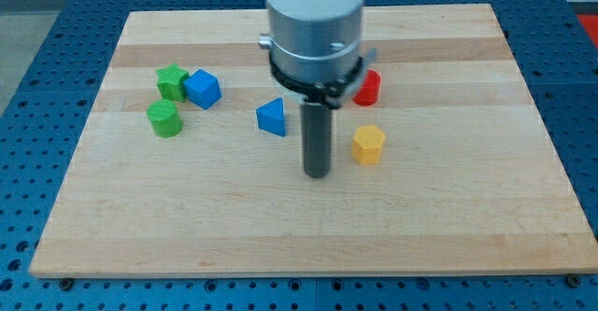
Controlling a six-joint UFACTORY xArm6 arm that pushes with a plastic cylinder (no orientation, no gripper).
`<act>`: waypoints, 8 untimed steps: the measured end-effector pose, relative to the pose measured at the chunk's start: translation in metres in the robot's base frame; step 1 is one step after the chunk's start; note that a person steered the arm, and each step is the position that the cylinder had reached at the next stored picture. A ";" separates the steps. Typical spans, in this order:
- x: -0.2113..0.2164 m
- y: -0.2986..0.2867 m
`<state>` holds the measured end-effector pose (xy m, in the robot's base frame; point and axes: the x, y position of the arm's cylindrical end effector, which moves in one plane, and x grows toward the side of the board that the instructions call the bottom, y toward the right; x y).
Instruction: Push the yellow hexagon to the bottom of the yellow heart
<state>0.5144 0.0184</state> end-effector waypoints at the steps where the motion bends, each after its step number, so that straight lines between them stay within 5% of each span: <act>1: 0.008 0.046; 8: -0.090 0.046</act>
<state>0.4247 0.0645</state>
